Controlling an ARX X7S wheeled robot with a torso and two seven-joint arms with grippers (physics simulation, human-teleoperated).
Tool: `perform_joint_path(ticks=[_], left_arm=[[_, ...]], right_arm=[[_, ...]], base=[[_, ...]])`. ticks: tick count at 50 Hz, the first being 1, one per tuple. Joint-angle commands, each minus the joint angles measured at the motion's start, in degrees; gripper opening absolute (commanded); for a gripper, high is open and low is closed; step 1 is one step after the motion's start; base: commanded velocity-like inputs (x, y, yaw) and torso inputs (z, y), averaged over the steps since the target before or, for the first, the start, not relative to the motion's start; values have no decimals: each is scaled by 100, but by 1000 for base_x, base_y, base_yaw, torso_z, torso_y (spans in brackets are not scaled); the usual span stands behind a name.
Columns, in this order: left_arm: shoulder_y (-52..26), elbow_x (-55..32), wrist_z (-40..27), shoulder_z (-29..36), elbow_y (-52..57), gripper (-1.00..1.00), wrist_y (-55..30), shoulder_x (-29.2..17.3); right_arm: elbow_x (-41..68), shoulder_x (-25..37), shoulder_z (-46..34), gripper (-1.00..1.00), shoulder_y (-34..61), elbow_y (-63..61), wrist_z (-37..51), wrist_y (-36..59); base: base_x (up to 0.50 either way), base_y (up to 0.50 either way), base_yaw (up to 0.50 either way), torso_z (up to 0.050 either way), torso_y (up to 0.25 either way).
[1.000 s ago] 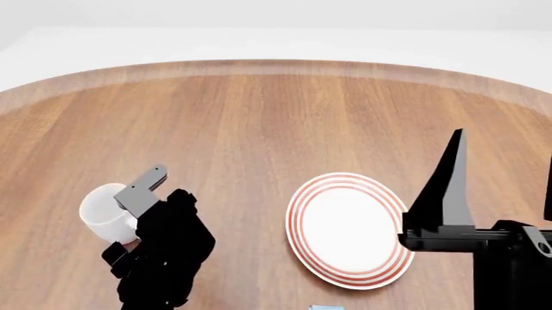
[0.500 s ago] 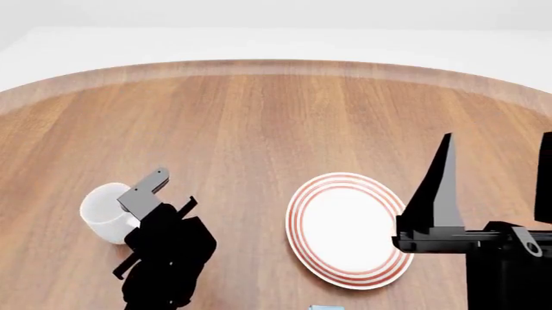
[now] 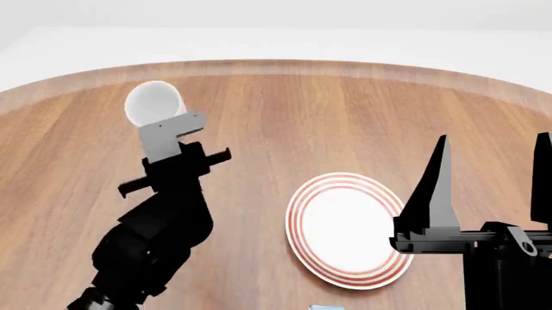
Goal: Pick up the white mug and put it on the plate, and put the chocolate pudding to the right of the plate.
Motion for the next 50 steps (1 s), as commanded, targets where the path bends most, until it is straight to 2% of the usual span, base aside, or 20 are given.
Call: perform_joint_path(ticks=[1,6,10,13,15,23,25,30,35,36,42,50], left_arm=[[-894,-685,1407,761,1969,-100,-1560,-655],[-1315,-730,1899,1077,2055,-100,-1885,-767],[-1678,-942,2641,1222,1991,-100,-1986,-778],[-1847,-956,2843,1289,1884,-100,-2056,-775],[-2237,-863,3292,1439,1564,-100,-2127,-767],[-2791,-1053,4206,1585,941,-100,-2307,-633],[-2985,-921,4399,1802,726,-100,-2412,-563],[-3335,-1096,5238,1948,183,-100,-2544,-420],[-3410,-1309,5565,1865,11,-100,-2550,-354],[-3414,-1405,5834,1869,-22,-100,-2531,-348],[-3452,-1266,6275,2138,-269,-100,-2485,-283],[-3174,-991,6710,2513,23,-100,-2121,-301]], right_arm=[[-105,-92,137,100,-27,-29,-126,-7],[-99,-80,150,100,-34,-68,-105,12],[-90,-74,154,100,-21,-56,-98,12],[-84,-68,155,100,-16,-57,-93,12],[-70,-62,155,100,-4,-71,-87,38],[-76,-36,165,100,-3,-89,-68,65],[-78,-32,158,100,5,-88,-67,71],[-62,-27,164,100,3,-69,-61,49],[-72,-25,146,100,5,-66,-54,55],[-71,-19,154,100,1,-80,-50,57],[-73,-19,141,100,-3,-65,-43,57],[-61,-3,144,100,-8,-83,-30,51]], base=[[0,0,0,0,0],[0,0,0,0,0],[0,0,0,0,0],[0,0,0,0,0],[0,0,0,0,0],[0,0,0,0,0],[0,0,0,0,0],[0,0,0,0,0],[0,0,0,0,0],[0,0,0,0,0],[0,0,0,0,0],[0,0,0,0,0]])
